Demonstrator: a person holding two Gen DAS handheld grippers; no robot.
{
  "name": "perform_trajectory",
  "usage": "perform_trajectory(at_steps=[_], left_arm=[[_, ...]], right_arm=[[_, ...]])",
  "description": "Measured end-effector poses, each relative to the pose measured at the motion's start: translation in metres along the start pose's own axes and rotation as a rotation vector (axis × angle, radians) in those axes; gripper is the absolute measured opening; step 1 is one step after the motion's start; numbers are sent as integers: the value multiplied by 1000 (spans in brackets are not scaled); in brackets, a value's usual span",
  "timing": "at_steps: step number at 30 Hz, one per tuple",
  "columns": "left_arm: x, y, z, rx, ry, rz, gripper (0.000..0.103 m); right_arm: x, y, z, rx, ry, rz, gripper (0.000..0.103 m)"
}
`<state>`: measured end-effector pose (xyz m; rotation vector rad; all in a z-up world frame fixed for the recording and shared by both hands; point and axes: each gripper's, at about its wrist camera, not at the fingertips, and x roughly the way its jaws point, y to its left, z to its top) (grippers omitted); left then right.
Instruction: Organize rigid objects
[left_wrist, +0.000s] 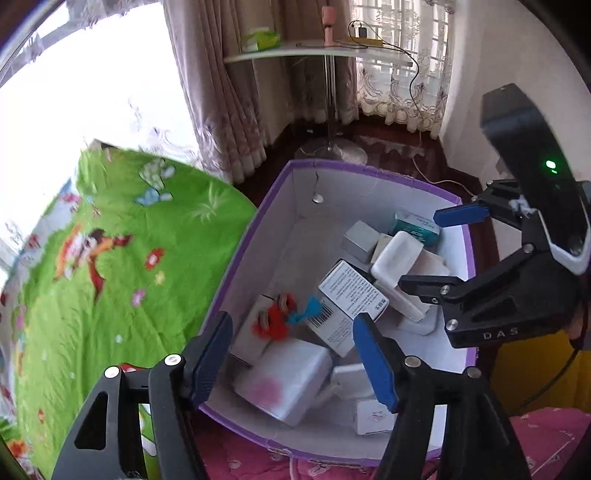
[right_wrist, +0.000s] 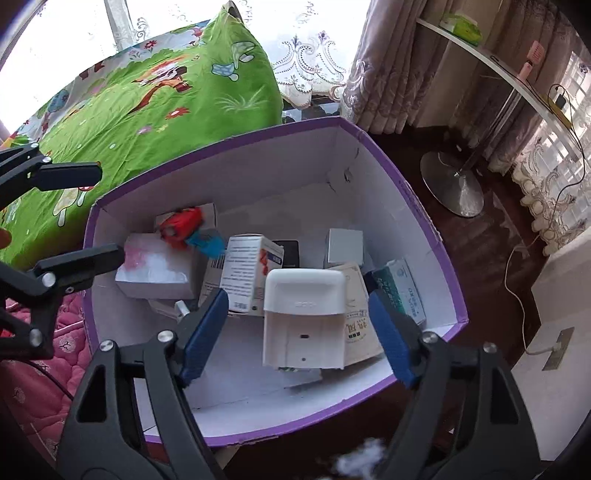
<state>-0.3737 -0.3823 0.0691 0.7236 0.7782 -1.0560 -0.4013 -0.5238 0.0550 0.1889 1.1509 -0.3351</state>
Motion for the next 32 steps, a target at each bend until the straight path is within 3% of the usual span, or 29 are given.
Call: perform_trajectory(at_steps=[5,7,11,19,28,32], left_arm=[[-19,-12,-1,49,-75,198,72],[-24,-14,-1,58,-93,231,75],[-14,-8,1,45,-41,75,76],[11,-1,0,15,58,41,76],[25,2,-4,-2,100,-5,76],[26,1,-5,3,98,8,76]], right_arm=[[4,-7,-4,17,10,3,81],[4,-8,-6,17,16,5,82],[6,-8,-9,13,26,8,82],[10,-7,-12,18,42,12,82],[16,-6,-15,22,63,10,82],[18,-6,-16,23,68,6,82]])
